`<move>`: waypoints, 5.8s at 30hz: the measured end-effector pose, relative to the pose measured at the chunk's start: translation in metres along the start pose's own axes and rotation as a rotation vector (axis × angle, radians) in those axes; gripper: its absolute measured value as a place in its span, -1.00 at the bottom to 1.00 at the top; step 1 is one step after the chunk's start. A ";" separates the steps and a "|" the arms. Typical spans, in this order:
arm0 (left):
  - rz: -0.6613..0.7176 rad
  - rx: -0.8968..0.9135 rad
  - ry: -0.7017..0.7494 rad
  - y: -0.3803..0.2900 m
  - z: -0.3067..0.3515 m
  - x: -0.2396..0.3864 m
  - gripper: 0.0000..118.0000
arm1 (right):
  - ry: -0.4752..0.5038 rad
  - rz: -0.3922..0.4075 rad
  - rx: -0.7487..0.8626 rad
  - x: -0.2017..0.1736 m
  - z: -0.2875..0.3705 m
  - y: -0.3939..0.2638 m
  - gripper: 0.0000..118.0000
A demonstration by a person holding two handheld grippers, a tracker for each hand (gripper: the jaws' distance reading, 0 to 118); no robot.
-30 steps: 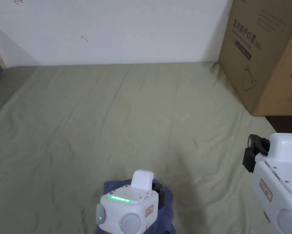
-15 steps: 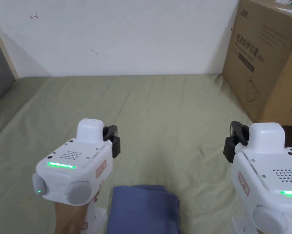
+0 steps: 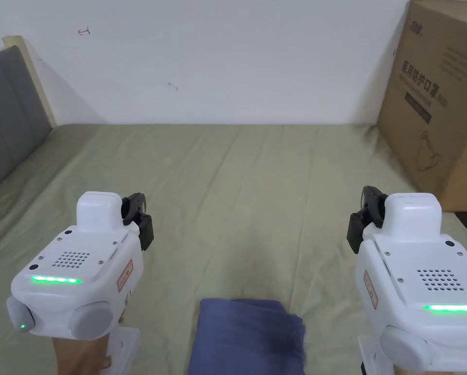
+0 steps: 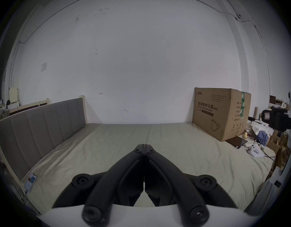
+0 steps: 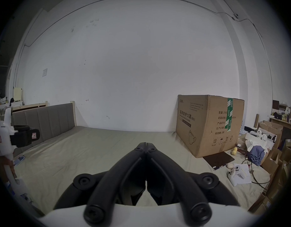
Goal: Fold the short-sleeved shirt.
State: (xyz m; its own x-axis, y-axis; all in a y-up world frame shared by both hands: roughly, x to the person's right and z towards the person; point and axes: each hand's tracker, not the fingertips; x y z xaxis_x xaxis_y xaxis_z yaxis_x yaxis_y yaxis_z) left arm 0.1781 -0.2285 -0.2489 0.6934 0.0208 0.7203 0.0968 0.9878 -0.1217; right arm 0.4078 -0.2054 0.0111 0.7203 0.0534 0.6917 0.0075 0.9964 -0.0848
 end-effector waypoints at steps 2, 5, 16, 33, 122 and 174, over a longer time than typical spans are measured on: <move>0.019 -0.003 0.002 0.000 0.001 -0.004 -1.00 | 0.007 0.000 0.001 -0.001 0.001 0.000 -1.00; 0.038 -0.005 0.011 -0.002 0.001 -0.006 -1.00 | 0.011 0.001 0.000 -0.002 0.000 0.000 -1.00; 0.053 -0.021 0.019 -0.007 -0.002 -0.015 -1.00 | 0.036 -0.012 -0.031 -0.006 -0.007 -0.015 -1.00; 0.102 -0.118 -0.003 -0.031 0.000 -0.033 -1.00 | 0.205 0.037 -0.512 -0.087 -0.043 -0.216 -1.00; 0.205 -0.613 0.301 0.020 -0.068 -0.300 0.44 | 0.210 -0.037 -0.266 -0.049 -0.078 -0.049 -1.00; -0.052 0.094 -0.029 0.036 0.003 0.048 -1.00 | 0.010 0.004 0.047 0.026 -0.004 0.039 -1.00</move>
State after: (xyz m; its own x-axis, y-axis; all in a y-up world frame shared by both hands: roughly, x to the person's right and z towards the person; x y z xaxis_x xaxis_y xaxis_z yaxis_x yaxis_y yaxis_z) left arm 0.2127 -0.1916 -0.2171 0.6677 -0.0281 0.7439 0.0638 0.9978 -0.0196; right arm 0.4292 -0.1654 0.0231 0.7274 0.0569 0.6838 -0.0275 0.9982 -0.0538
